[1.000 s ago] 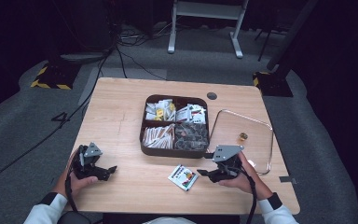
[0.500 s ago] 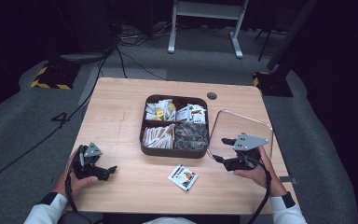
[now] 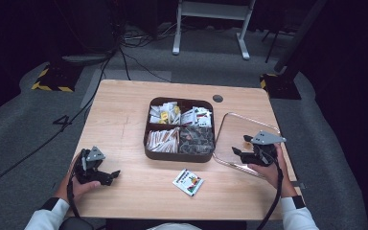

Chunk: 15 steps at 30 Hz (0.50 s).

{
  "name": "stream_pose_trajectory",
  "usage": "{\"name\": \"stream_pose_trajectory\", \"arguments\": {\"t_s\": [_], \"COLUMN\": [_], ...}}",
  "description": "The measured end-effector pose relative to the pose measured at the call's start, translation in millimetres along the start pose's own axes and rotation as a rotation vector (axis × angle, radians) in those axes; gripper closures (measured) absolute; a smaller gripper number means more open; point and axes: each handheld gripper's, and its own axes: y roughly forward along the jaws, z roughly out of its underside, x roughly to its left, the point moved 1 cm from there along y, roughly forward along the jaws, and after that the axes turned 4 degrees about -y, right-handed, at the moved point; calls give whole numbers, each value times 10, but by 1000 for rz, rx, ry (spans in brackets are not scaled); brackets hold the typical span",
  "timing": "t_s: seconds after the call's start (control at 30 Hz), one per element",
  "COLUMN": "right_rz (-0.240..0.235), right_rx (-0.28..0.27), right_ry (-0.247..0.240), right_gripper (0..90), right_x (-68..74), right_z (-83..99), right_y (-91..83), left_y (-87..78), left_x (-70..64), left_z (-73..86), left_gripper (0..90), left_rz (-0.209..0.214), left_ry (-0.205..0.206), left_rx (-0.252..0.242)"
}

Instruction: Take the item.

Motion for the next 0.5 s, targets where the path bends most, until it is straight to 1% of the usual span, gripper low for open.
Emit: {"name": "stream_pose_trajectory", "arguments": {"t_s": [0.03,0.1,0.17,0.3,0.37,0.5], "right_rz": [15,26,49,91,96,115], "right_rx": [14,31,51,91,100,124], "right_ry": [5,65,105,151,176,189], "right_gripper": [320,320,322,325,326,328], "right_x": [-26,-120,-199,-326,-373,-454], "right_z": [36,146,235,379,426,484], "right_y": [15,57,91,162,194,290], "left_y": [0,0,-1,-1,-1,0], "left_x": [0,0,1,1,1,2], "left_z": [0,0,-1,-1,-1,-2], "left_gripper": [4,5,4,4,4,4], "left_rz": [1,1,2,2,2,2], "left_ry": [1,0,1,1,1,1], "left_rx": [0,1,2,2,2,2]}}
